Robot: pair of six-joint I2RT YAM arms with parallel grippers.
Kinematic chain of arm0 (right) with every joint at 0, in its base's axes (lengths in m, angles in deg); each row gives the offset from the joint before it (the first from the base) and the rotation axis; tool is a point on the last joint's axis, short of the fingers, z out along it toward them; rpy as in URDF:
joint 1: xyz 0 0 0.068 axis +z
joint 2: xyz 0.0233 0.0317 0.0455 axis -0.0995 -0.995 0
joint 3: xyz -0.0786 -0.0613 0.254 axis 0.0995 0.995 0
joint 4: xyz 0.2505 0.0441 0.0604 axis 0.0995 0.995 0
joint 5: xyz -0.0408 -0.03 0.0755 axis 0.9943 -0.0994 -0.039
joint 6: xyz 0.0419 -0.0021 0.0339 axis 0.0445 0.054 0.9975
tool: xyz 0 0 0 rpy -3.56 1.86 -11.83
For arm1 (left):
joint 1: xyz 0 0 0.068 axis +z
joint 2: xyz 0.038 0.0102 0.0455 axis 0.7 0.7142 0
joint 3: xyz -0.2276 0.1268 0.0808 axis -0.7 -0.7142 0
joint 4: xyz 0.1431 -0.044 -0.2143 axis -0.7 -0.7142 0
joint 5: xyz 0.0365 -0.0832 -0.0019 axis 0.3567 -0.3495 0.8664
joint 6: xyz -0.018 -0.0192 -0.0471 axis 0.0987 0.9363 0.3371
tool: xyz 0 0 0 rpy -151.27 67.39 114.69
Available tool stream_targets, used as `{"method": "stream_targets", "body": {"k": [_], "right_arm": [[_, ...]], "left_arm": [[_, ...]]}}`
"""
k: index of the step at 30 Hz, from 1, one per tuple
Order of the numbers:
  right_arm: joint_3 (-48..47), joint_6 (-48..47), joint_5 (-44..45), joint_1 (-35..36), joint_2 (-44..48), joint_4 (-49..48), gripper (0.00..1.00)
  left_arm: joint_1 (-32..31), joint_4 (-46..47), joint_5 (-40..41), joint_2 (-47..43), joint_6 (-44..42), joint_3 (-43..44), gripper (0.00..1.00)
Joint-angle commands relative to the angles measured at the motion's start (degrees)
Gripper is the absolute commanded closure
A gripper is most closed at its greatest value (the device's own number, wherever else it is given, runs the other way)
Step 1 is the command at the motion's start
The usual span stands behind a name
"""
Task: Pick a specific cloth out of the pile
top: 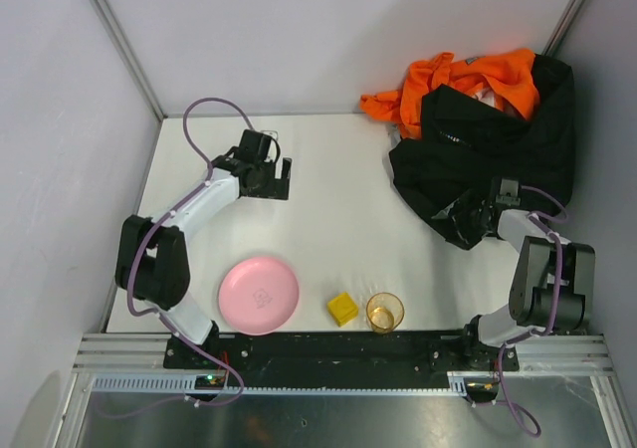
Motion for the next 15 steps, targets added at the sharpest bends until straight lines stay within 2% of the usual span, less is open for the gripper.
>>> {"method": "stream_targets", "body": {"k": [1, 3, 5, 8, 12, 15], "right_arm": [[-2.75, 0.29, -2.79, 0.37, -1.88, -5.7, 0.35], [-3.5, -0.45, -3.63, 0.23, -2.79, -6.6, 0.52], [-4.66, -1.11, -4.26, 0.17, -3.53, -6.87, 0.65], [-6.73, -2.12, -4.68, 0.11, -3.8, -6.4, 0.75], [-11.5, -4.21, -5.26, -0.49, -2.52, -4.49, 0.96], [-18.25, -7.01, -5.17, -1.87, -0.86, -2.67, 1.0]], "left_arm": [[0.01, 0.6, -4.39, 0.39, 1.17, 3.9, 0.0], [0.02, 0.73, -5.03, 0.72, 1.43, 4.77, 0.0], [0.02, 0.72, -5.48, 1.09, 1.67, 5.73, 0.0], [0.06, 0.74, -6.14, 1.56, 2.21, 7.29, 0.01], [0.26, 0.76, -8.05, 2.06, 3.64, 9.6, 0.0], [0.58, 0.69, -10.79, 2.37, 5.65, 11.64, 0.0]]}}
